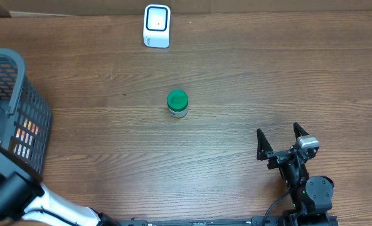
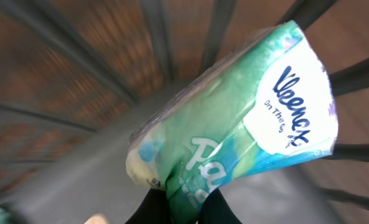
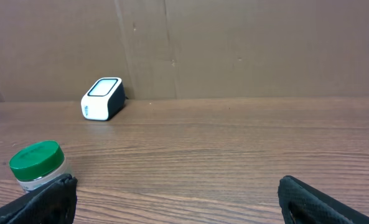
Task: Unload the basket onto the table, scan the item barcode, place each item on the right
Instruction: 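Reach the left gripper into the basket and grasp the Kleenex pack, then place the Kleenex pack on the table beside the jar, then reach the left gripper into the basket and grasp the brown Pantree pouch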
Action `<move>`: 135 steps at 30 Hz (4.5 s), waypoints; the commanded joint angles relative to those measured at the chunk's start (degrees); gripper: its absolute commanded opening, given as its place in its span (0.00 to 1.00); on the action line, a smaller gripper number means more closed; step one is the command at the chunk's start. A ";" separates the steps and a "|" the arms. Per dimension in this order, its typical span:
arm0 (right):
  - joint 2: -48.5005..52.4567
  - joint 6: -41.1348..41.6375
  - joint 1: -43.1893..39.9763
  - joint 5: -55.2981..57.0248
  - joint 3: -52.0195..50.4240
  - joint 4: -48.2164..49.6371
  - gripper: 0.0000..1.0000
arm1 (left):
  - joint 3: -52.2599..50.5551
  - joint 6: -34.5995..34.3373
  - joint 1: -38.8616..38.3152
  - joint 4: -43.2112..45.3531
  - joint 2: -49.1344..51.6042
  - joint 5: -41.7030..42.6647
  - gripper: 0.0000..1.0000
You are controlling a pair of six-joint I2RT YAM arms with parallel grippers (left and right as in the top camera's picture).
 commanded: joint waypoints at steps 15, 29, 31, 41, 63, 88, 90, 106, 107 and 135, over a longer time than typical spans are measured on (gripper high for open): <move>-0.37 -0.02 0.31 0.52 -0.59 0.20 1.00 | -0.76 -5.38 -30.03 -24.74 -33.44 20.31 0.04; -0.37 -0.02 0.31 0.52 -0.59 0.20 1.00 | -20.59 -12.39 -59.60 -17.70 -15.10 11.21 0.04; -0.37 -0.02 0.31 0.52 -0.59 0.20 1.00 | -20.59 -12.41 -59.71 -17.40 -12.11 12.44 0.11; -0.37 -0.02 0.31 0.52 -0.59 0.20 1.00 | -8.41 -10.62 -55.60 -23.45 -14.38 16.00 0.91; -0.37 -0.02 0.31 0.52 -0.59 0.20 1.00 | 15.34 -15.17 -3.19 -32.94 -25.22 3.39 0.94; -0.37 -0.02 0.31 0.52 -0.59 0.20 1.00 | -17.68 3.15 1.11 -14.25 -13.22 -0.42 0.95; -0.37 -0.02 0.31 0.52 -0.59 0.20 1.00 | -17.68 3.13 1.09 -13.40 -11.63 -0.09 0.95; -0.37 -0.02 0.31 0.52 -0.59 0.20 1.00 | -17.70 6.80 1.11 -10.58 -4.61 -0.96 0.96; -0.37 -0.02 0.31 0.52 -0.59 0.20 1.00 | -17.70 6.95 1.11 -10.47 -3.96 -0.98 0.96; -0.37 -0.02 0.31 0.52 -0.59 0.20 1.00 | -15.98 9.57 1.11 -9.18 9.03 -0.87 0.19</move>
